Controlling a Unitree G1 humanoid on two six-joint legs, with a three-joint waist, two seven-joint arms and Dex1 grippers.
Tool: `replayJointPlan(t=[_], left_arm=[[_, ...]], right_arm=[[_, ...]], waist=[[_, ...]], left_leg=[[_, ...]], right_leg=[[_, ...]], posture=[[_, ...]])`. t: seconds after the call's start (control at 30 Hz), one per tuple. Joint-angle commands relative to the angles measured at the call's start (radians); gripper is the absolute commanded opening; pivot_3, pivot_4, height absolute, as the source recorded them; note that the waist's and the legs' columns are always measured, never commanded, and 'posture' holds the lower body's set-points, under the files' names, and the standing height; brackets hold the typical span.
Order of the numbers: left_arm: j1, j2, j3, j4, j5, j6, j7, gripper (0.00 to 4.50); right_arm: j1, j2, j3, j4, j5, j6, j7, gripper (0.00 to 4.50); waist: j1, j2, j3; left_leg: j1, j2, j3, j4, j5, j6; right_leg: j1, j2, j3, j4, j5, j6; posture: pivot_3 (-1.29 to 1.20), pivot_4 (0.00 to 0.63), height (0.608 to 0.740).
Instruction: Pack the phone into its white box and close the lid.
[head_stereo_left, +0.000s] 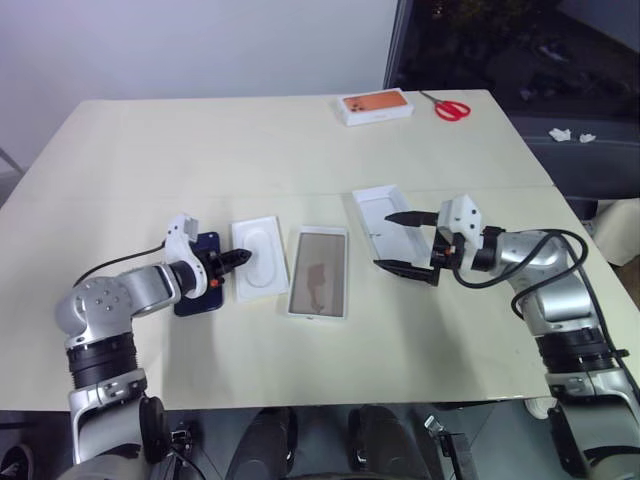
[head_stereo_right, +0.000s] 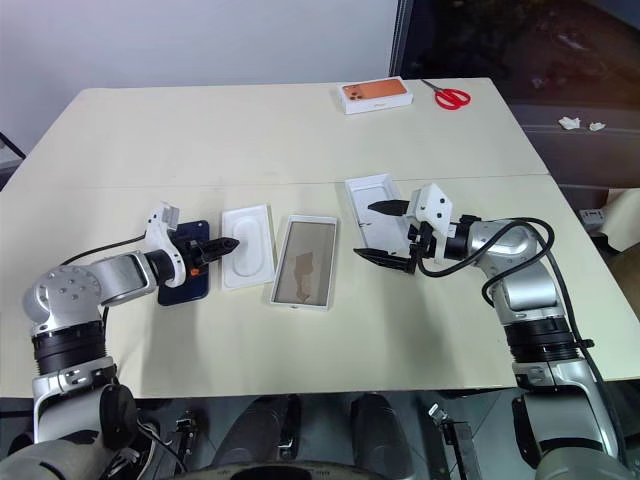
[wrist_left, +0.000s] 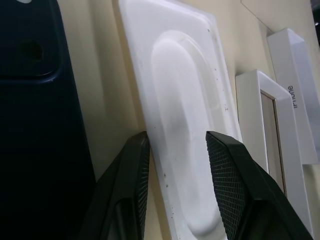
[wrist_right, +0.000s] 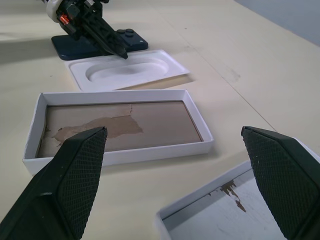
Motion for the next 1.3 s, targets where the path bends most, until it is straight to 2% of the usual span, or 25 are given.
replayJointPlan(t=[0.03, 0.13, 0.17, 0.4, 0.43, 0.47, 0.7, 0.83, 1.03, 1.1, 1.2, 1.3], left_arm=[[0.022, -0.009, 0.008, 0.012, 0.013, 0.012, 0.005, 1.89], [0.023, -0.018, 0.007, 0.006, 0.018, 0.010, 0.008, 1.12], [0.024, -0.020, 0.005, 0.004, 0.018, 0.011, 0.006, 0.73], [0.026, -0.033, 0.029, 0.022, 0.014, 0.013, 0.007, 0.73], [0.026, -0.036, 0.033, 0.023, 0.013, 0.015, 0.008, 0.19], [0.025, -0.039, 0.037, 0.026, 0.014, 0.014, 0.012, 0.04], [0.027, -0.043, 0.057, 0.015, 0.002, 0.038, 0.009, 0.04], [0.001, -0.062, 0.162, 0.034, -0.065, 0.078, 0.021, 0.04], [-0.034, -0.031, 0.267, 0.033, -0.154, 0.158, 0.003, 0.04], [-0.037, -0.023, 0.272, 0.026, -0.167, 0.168, -0.001, 0.04], [-0.067, 0.002, 0.243, -0.002, -0.173, 0.222, -0.003, 0.04], [-0.084, -0.023, 0.201, -0.052, -0.165, 0.240, 0.010, 0.04]], right_arm=[[-0.013, 0.002, -0.012, -0.023, 0.005, -0.012, -0.003, 4.50], [-0.013, 0.002, -0.013, -0.025, 0.006, -0.011, -0.004, 4.50], [-0.013, 0.002, -0.013, -0.026, 0.006, -0.010, -0.004, 4.50], [-0.007, -0.003, -0.016, -0.042, 0.008, -0.004, -0.011, 4.50], [-0.006, -0.003, -0.016, -0.044, 0.008, -0.003, -0.012, 4.50], [-0.005, -0.003, -0.016, -0.046, 0.009, -0.002, -0.013, 4.50], [-0.003, -0.005, -0.016, -0.049, 0.011, 0.001, -0.015, 4.50], [0.001, -0.007, -0.017, -0.044, 0.009, -0.003, -0.013, 4.50], [0.015, -0.025, -0.029, -0.046, 0.033, 0.023, 0.009, 4.50], [0.018, -0.030, -0.032, -0.048, 0.042, 0.036, 0.017, 4.50], [0.066, -0.081, -0.028, -0.116, 0.101, 0.093, 0.112, 4.50], [0.091, -0.100, -0.016, -0.161, 0.136, 0.145, 0.146, 4.50]], waist=[[0.000, 0.000, 0.000], [0.000, 0.000, 0.000], [0.000, 0.000, 0.000], [0.002, 0.000, 0.000], [0.001, 0.000, 0.000], [0.001, 0.000, 0.000], [0.001, 0.000, 0.000], [0.000, 0.000, 0.000], [0.000, -0.001, 0.000], [0.000, -0.001, 0.000], [0.005, -0.002, 0.001], [0.002, -0.002, 0.000]], left_leg=[[0.000, 0.000, 0.000, 0.000, 0.000, 0.000], [0.000, 0.000, 0.000, 0.000, 0.000, 0.000], [0.000, 0.000, 0.000, 0.000, 0.000, 0.000], [0.000, 0.000, 0.000, 0.000, 0.000, 0.000], [0.000, 0.000, 0.000, 0.000, 0.000, 0.000], [0.000, 0.000, 0.000, 0.000, 0.000, 0.000], [0.000, 0.000, 0.000, 0.000, 0.000, 0.000], [0.000, 0.000, 0.000, 0.000, 0.000, 0.000], [0.000, 0.000, 0.000, 0.000, 0.000, 0.000], [0.000, 0.000, -0.001, 0.000, 0.000, 0.000], [-0.001, -0.001, -0.001, 0.000, 0.000, 0.000], [-0.001, -0.001, -0.001, 0.000, 0.000, 0.000]], right_leg=[[0.000, 0.000, 0.000, 0.000, 0.000, 0.000], [0.000, 0.000, 0.000, 0.000, 0.000, 0.000], [0.000, 0.000, 0.000, 0.000, 0.000, 0.000], [0.000, 0.000, 0.000, 0.000, 0.000, 0.000], [0.000, -0.001, 0.000, 0.000, 0.000, 0.000], [0.000, 0.000, 0.000, 0.000, 0.000, 0.000], [0.000, 0.000, 0.000, 0.000, 0.000, 0.000], [0.000, 0.000, 0.000, 0.000, 0.000, 0.000], [0.000, 0.000, 0.000, 0.000, 0.000, 0.000], [0.000, 0.000, -0.001, 0.000, 0.000, 0.000], [0.000, -0.001, -0.001, 0.000, 0.000, 0.000], [0.000, -0.001, -0.001, -0.001, 0.000, 0.000]], posture=[[0.00, 0.150, 0.740], [0.00, 0.150, 0.740], [0.00, 0.150, 0.740], [0.00, 0.150, 0.740], [0.00, 0.150, 0.740], [0.00, 0.150, 0.740], [0.00, 0.150, 0.740], [0.00, 0.150, 0.740], [0.00, 0.150, 0.740], [0.00, 0.150, 0.740], [0.00, 0.150, 0.740], [0.00, 0.150, 0.740]])
